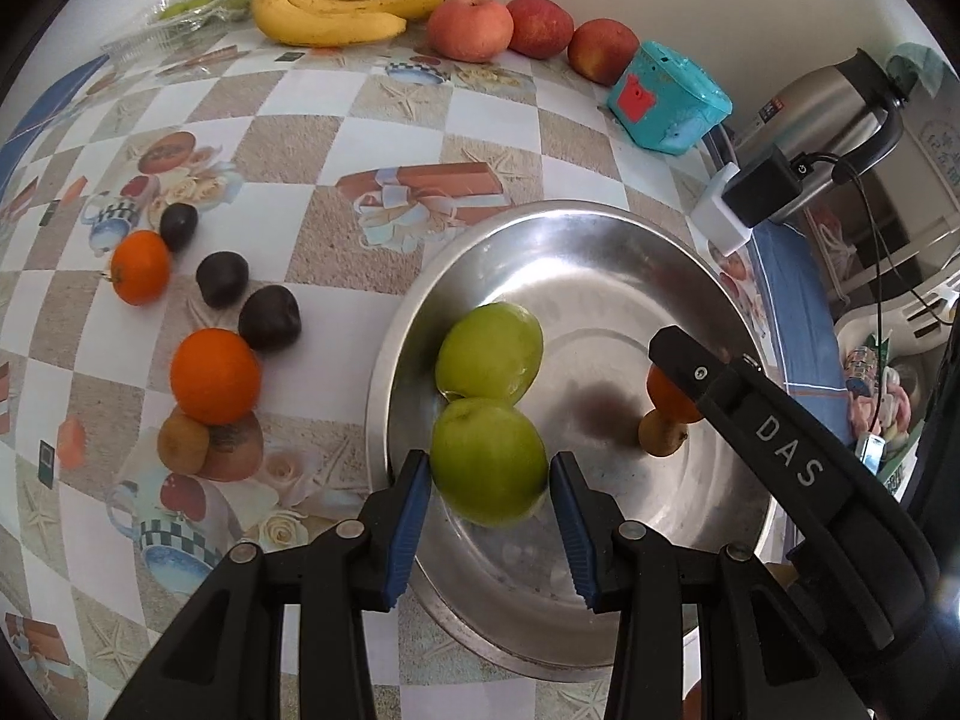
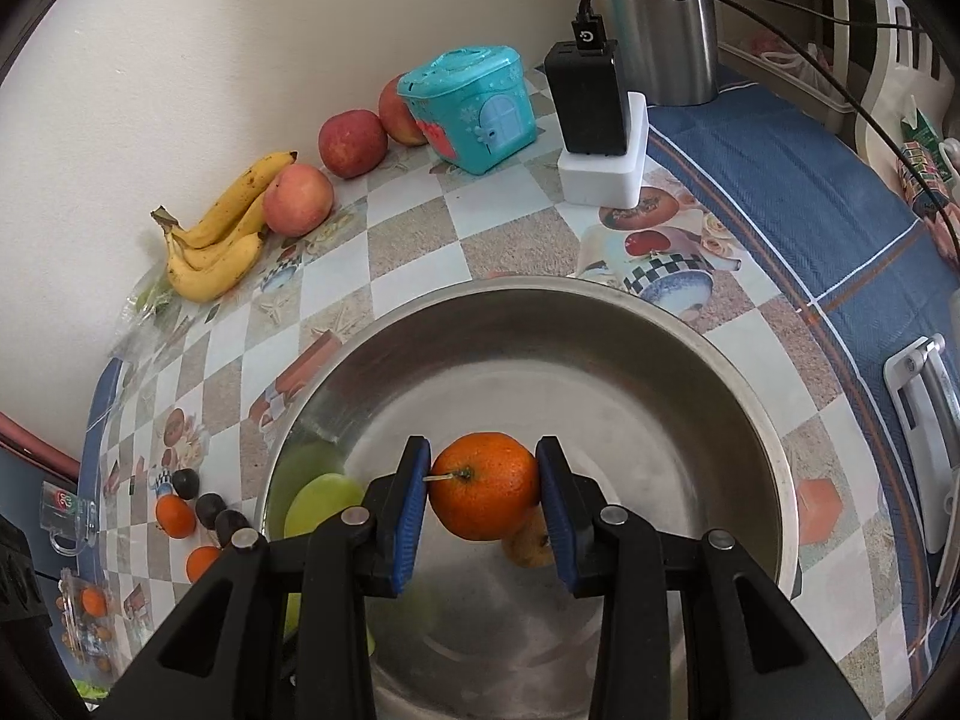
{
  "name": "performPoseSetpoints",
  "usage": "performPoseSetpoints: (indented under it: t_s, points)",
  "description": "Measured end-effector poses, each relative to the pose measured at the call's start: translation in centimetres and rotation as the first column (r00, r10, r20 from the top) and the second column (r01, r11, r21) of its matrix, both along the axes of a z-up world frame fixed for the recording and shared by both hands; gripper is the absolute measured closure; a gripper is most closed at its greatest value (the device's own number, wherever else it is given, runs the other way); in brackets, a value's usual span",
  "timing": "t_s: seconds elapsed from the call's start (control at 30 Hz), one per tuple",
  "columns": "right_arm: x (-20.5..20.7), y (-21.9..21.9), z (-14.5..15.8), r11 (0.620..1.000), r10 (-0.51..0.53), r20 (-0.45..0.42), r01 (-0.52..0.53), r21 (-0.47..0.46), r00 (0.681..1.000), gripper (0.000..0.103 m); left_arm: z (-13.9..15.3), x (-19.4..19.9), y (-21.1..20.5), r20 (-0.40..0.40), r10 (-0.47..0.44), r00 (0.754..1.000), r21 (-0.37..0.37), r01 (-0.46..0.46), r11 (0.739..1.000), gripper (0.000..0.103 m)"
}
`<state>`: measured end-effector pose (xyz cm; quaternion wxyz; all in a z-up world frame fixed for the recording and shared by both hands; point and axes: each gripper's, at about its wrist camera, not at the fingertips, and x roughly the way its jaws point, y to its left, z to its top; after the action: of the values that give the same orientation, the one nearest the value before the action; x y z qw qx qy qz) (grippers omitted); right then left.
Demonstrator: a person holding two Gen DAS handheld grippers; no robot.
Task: Organize fruits
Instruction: 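Move both held fruits over the steel bowl and open both grippers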
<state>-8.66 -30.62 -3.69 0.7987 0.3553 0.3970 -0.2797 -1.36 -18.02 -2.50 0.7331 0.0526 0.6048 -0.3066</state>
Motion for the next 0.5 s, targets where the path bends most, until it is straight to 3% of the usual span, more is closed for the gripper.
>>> performPoseSetpoints:
  t_s: [0.3, 0.5]
  points:
    - [-0.4, -0.1, 0.7, 1.0, -0.007, 0.012, 0.007, 0.0, 1.0, 0.064, 1.1, 0.8, 0.7, 0.021, 0.002, 1.0, -0.02, -0.001, 1.0, 0.057]
    - [-0.8, 0.3, 1.9, 1.0, 0.005, 0.025, -0.005, -0.022, 1.0, 0.058, 1.9, 1.5, 2.1, 0.023, 0.027, 0.999, -0.039, -0.026, 0.999, 0.052]
